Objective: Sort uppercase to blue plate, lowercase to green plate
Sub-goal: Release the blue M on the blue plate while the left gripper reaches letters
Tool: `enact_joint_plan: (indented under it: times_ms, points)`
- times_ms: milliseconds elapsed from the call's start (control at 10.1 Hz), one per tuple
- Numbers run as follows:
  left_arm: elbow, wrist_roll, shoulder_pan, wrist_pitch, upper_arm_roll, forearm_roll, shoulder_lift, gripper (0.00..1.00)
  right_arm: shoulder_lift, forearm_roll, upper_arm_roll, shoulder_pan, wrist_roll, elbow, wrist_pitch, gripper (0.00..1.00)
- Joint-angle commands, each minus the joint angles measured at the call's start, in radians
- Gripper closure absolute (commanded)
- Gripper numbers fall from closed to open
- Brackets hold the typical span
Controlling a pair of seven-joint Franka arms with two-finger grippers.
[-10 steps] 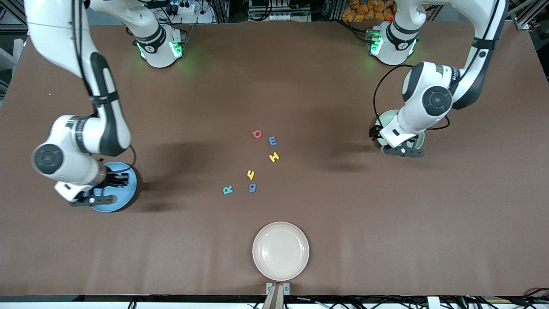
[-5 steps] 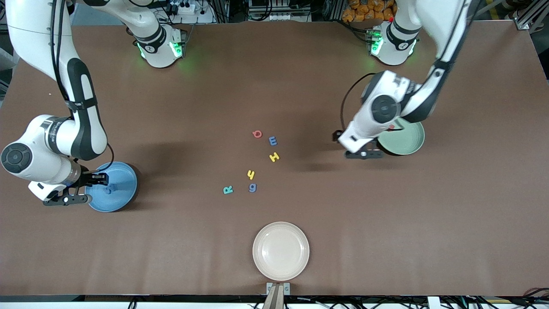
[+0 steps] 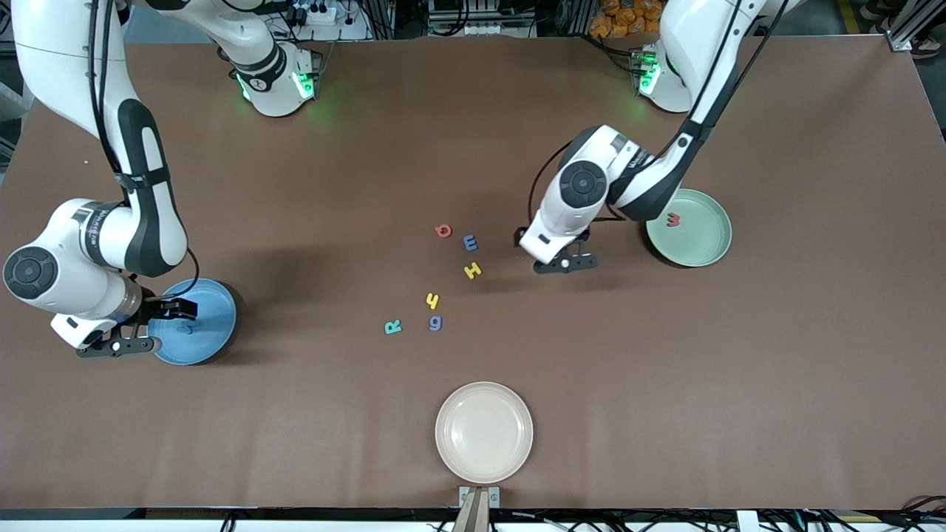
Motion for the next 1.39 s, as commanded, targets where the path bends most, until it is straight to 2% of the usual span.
enact_joint_plan:
  times_ms: [0,99,199,397,596,894,1093,1291]
  points:
    - [0.228,-0.085,-0.133,-0.066,0.086,0.027,0.132,0.02,-0.006,0.02,0.007,-0.005,-0.017,0.031,-0.012,0.0]
    - [0.278,-0.113,-0.23,-0.089,0.165,0.027,0.165,0.02,-0.006,0.019,0.007,-0.005,-0.017,0.048,-0.016,0.0]
    - [0.288,-0.114,-0.313,-0.104,0.23,0.024,0.175,0.02,-0.006,0.02,0.008,-0.005,-0.013,0.068,-0.038,0.0]
    - [0.293,-0.157,-0.355,-0.106,0.24,0.022,0.183,0.02,-0.005,0.023,0.008,-0.005,-0.007,0.109,-0.066,0.0]
    - [0.348,-0.202,-0.379,-0.106,0.243,0.022,0.235,0.02,-0.006,0.107,0.008,-0.003,-0.012,0.115,-0.066,0.0]
    - [0.429,-0.298,-0.399,-0.106,0.258,0.013,0.31,0.03,0.001,0.109,0.005,-0.023,-0.013,0.117,-0.053,0.0]
    - [0.432,-0.341,-0.415,-0.106,0.26,-0.004,0.322,0.03,0.0,0.109,0.005,-0.023,-0.013,0.119,-0.061,0.0]
    - [0.432,-0.358,-0.418,-0.106,0.26,-0.061,0.322,0.07,0.001,0.111,0.005,-0.017,-0.009,0.119,-0.053,0.0]
